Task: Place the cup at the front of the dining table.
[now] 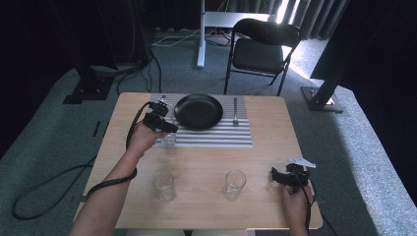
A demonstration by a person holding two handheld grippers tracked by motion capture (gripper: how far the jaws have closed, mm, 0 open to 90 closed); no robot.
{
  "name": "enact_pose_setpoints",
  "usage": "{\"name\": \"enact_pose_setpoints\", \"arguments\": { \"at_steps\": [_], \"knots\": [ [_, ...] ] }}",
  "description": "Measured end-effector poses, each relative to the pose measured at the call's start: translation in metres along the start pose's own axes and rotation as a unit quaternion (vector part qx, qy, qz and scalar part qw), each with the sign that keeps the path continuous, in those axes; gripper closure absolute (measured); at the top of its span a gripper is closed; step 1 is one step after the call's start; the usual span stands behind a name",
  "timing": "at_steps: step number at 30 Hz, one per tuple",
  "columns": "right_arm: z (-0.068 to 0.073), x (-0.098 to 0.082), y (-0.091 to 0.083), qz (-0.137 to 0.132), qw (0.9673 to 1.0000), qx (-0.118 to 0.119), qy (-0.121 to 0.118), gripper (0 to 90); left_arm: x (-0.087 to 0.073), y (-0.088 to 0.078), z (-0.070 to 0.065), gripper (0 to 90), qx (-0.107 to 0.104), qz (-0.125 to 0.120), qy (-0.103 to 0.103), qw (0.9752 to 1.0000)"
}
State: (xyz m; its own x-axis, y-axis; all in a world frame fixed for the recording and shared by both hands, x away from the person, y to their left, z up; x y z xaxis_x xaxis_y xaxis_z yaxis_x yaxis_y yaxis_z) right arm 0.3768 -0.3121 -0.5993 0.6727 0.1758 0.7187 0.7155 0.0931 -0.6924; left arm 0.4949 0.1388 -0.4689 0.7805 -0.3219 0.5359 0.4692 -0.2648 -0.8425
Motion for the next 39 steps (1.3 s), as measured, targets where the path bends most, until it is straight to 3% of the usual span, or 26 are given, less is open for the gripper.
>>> {"name": "enact_pose_setpoints", "arguments": {
  "at_steps": [10,13,24,27,39],
  "knots": [
    [0.000,0.000,0.000,0.000,1.0000,0.000,0.000,11.7,0.014,0.012,0.012,28.8,0.015,-0.003,-0.002,0.9999],
    [0.000,0.000,0.000,0.000,1.0000,0.000,0.000,11.7,0.016,0.016,0.015,28.8,0.012,0.004,-0.011,0.9999],
    [0.000,0.000,0.000,0.000,1.0000,0.000,0.000,11.7,0.023,0.032,0.022,28.8,0.017,0.016,-0.005,0.9997],
    [0.000,0.000,0.000,0.000,1.0000,0.000,0.000,11.7,0.025,0.036,0.027,28.8,0.017,0.017,-0.017,0.9996],
    [0.000,0.000,0.000,0.000,1.0000,0.000,0.000,11.7,0.031,0.052,0.036,28.8,0.015,0.017,-0.028,0.9994]
  ]
}}
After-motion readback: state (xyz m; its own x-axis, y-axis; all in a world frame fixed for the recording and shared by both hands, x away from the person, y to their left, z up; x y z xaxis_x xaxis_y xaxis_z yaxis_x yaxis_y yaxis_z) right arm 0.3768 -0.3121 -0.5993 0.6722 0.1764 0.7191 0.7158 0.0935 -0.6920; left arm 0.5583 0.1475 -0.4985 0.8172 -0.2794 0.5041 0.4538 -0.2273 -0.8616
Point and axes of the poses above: each handheld gripper's, and its own axes: y roughly forward along the jaws, x roughly out of its top, z roughly to its left, the point moved 7 cm from there along y, roughly forward along the jaws, and after that the axes turned 6 degrees about -y, right-handed, at the moved point
